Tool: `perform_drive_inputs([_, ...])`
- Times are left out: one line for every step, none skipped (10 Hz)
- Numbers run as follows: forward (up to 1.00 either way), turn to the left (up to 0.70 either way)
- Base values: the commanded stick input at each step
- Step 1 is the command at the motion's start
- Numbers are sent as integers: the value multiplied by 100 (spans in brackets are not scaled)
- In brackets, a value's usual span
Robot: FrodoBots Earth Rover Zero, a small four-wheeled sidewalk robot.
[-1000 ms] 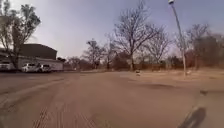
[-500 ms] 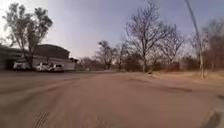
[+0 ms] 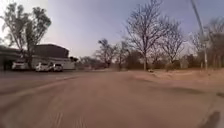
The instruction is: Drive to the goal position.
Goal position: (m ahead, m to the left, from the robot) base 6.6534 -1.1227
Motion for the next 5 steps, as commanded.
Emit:
perform_drive_inputs([70, 0])
perform_drive_inputs([70, 0])
perform_drive_inputs([70, 0])
perform_drive_inputs([70, 0])
perform_drive_inputs([70, 0])
